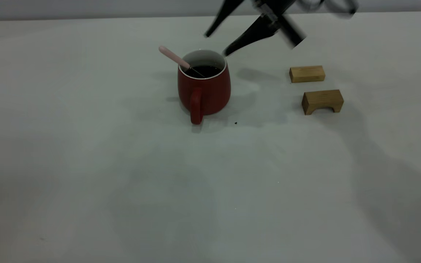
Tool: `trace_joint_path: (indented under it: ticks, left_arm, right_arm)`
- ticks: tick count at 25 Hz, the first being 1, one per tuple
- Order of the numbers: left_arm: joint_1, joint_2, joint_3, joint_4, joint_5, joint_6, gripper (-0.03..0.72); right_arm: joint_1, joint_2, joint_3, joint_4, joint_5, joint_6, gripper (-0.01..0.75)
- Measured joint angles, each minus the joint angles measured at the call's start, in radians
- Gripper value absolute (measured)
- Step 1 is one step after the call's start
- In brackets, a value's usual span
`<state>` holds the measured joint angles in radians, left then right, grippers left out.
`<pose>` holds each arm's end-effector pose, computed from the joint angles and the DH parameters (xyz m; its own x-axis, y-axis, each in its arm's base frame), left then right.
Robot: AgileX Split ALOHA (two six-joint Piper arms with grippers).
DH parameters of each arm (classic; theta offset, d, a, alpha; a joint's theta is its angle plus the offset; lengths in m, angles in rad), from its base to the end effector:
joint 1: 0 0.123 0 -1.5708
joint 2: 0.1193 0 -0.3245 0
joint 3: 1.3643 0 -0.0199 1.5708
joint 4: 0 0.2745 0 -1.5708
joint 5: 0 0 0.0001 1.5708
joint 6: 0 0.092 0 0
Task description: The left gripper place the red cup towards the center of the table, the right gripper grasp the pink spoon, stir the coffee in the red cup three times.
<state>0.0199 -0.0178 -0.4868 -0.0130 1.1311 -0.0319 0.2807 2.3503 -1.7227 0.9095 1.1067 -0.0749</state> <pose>-0.0272 -0.0016 0.2782 -0.5127 -0.0476 -0.8573 -0.0290 0.9989 -0.0382 0.4709 0.2034 0.1364 -0.9843 0.0350 0.1731 0.1468 0.7072 0.6916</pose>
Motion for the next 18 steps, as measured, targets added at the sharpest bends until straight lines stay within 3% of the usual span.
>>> trace_joint_path:
  ticks: [7, 18]
  left_arm:
    - [0.0, 0.0, 0.0, 0.0, 0.0, 0.0, 0.407]
    - [0.0, 0.0, 0.0, 0.0, 0.0, 0.0, 0.407]
  right_arm:
    - [0.0, -0.282, 0.001, -0.439, 0.093, -0.049, 0.379]
    - [-0.01, -0.58, 0.024, -1.014, 0.119, 0.138, 0.379]
